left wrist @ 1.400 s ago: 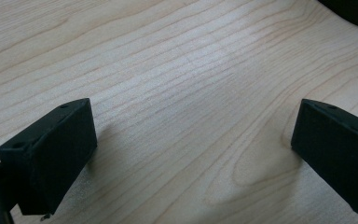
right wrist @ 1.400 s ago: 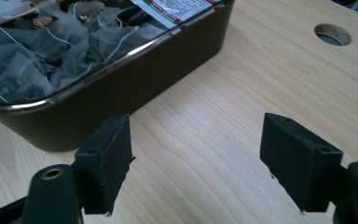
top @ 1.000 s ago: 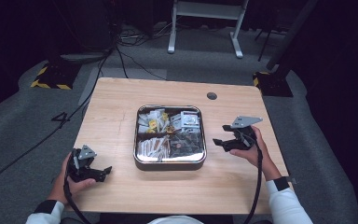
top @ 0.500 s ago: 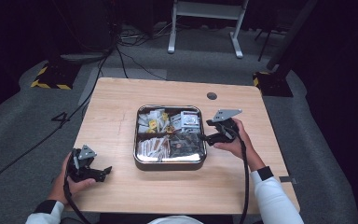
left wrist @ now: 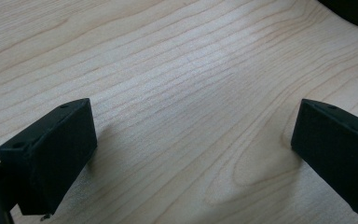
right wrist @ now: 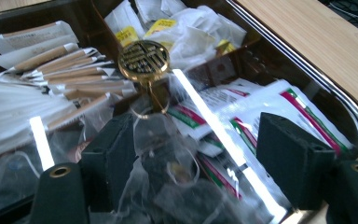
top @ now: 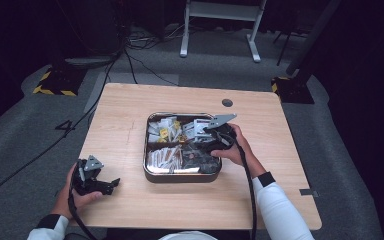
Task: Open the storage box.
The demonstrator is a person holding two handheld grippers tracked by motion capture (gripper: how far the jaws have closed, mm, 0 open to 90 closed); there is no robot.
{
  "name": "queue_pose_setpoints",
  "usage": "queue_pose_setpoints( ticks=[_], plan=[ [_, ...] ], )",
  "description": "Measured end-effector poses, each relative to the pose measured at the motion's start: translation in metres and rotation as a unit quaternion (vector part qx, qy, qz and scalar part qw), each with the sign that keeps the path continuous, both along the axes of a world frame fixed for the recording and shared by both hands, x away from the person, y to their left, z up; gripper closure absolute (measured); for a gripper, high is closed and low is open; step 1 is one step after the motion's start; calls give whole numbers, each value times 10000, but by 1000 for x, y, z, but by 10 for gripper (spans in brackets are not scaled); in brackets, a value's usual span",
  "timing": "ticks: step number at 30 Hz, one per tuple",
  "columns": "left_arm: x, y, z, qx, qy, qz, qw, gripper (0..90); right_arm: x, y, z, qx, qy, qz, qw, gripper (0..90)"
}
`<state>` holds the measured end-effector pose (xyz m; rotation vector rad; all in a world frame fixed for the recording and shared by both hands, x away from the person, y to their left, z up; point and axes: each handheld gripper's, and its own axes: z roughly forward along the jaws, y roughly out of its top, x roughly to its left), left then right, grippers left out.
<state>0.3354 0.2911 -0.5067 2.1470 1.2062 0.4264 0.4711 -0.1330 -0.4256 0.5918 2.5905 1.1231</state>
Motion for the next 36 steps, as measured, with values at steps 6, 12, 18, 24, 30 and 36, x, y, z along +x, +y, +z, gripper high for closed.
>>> queue_pose_setpoints(
  ticks=[6, 12, 18, 24, 30, 36],
  plan=[
    [0, 0, 0, -3, -7, 4, 10000, 3, 2, 14, -5, -45, 21, 98, 9999, 295],
    [0, 0, 0, 7, -13, -4, 10000, 3, 5, 30, -10, -92, 57, 177, 9998, 301],
    [0, 0, 0, 10, -10, -7, 10000, 3, 6, 42, -14, -86, 141, 220, 9996, 309],
    [0, 0, 0, 13, -20, -13, 10000, 4, 7, 51, -15, 4, 231, 234, 9995, 325],
    [0, 0, 0, 9, -23, -8, 10000, 4, 6, 59, -17, 90, 294, 208, 9993, 335],
    [-1, 0, 0, 5, -20, -10, 10000, 4, 4, 58, -17, 190, 241, 128, 9994, 533]
  ],
)
